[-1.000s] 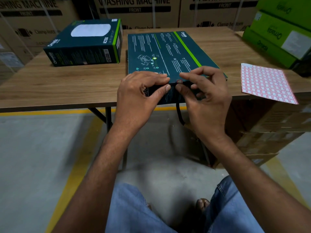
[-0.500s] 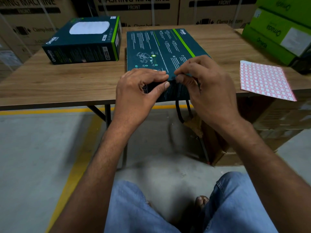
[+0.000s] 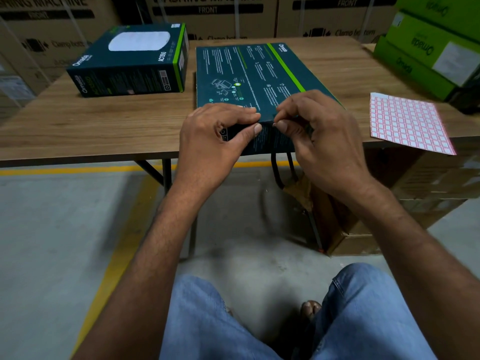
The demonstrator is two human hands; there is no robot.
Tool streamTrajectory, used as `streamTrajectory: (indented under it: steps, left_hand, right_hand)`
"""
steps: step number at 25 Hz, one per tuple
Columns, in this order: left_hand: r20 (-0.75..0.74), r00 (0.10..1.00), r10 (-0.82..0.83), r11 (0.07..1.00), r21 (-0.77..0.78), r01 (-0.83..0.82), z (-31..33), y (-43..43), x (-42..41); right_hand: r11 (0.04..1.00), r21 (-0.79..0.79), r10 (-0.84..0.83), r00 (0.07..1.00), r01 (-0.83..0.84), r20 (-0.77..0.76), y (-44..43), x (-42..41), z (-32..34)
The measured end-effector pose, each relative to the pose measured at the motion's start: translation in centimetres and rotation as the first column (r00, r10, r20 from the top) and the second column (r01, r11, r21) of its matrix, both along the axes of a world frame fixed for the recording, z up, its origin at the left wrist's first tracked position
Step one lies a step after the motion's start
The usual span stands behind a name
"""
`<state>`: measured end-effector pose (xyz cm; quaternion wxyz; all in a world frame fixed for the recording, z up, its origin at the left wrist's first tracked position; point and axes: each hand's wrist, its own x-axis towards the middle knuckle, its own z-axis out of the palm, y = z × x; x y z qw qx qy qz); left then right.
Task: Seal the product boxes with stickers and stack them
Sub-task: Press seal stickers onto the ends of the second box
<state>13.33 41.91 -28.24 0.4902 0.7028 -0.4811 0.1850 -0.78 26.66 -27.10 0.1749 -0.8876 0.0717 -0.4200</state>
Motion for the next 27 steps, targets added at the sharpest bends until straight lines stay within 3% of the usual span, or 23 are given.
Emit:
streamTrajectory:
  steps: [3, 8, 20, 27]
  left_hand:
    - [0.000, 1.000, -0.005, 1.000, 0.004, 0.005, 0.0, 0.0, 0.0]
    - [0.005, 1.000, 0.000, 1.000, 0.001, 0.000, 0.0, 0.0, 0.0]
    - [0.003, 1.000, -0.012, 1.000, -0.002, 0.012, 0.0, 0.0, -0.1]
    - [-0.011, 1.000, 0.015, 1.000, -0.015, -0.015, -0.1, -0.4, -0.3]
  right_hand:
    - [0.994, 0.092, 0.059, 0.996, -0.064, 0.062, 0.2, -0.2, -0.3]
    - [0.994, 0.104, 0.003, 0.995, -0.014, 0.103, 0.6, 0.4, -1.0]
    - [0.991, -0.125, -0.028, 0.981, 0.053, 0.191, 0.4, 0.7, -1.8]
    - [0.997, -0.073, -0.016, 0.974, 0.033, 0.227, 0.5, 0.9, -2.2]
